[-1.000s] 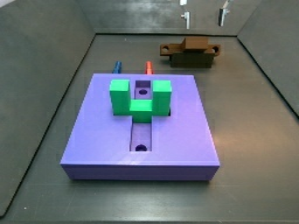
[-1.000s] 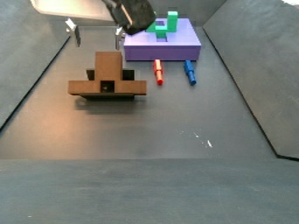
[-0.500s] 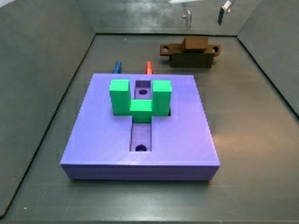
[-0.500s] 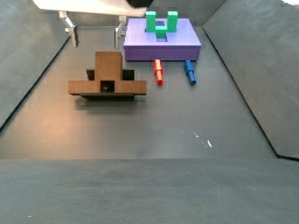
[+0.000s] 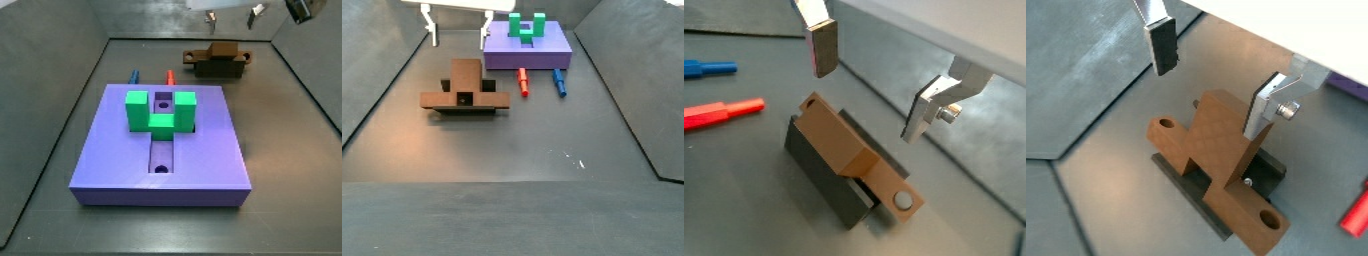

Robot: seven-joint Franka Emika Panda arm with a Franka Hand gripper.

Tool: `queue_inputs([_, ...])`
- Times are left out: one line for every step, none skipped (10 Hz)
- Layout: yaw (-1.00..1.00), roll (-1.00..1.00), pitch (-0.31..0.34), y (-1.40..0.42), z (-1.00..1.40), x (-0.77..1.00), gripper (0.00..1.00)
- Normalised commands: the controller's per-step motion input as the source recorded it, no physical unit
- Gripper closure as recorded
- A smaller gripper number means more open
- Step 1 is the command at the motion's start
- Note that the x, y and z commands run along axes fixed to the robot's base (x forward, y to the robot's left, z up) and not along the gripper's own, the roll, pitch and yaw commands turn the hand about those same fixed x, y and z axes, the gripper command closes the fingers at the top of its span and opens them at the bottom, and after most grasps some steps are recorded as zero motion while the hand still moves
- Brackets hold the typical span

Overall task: Pick up the brown object. Move up. Place the brown object on the fixture. Regrasp the brown object. Move to above the board. Insert the brown object.
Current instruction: Regrasp the brown object.

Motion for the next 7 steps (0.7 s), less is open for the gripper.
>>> queue_inputs([-0.01,1.0,0.074,-0.24,0.05,0.0,0.0])
queue_inputs([0.0,1.0,0.089,-0.32,0.02,0.0,0.0])
queue_inputs([0.0,0.89,0.003,-0.3,-0.07,0.0,0.0])
queue_inputs([0.0,0.02,0.0,0.0,0.0,0.0,0.0])
queue_inputs([0.0,0.0,0.0,0.0,-0.04,0.0,0.0])
queue_inputs([0.0,0.08,0.111,0.0,-0.28,0.0,0.0])
queue_inputs([0.07,0.06,0.257,0.0,-0.33,0.0,0.0])
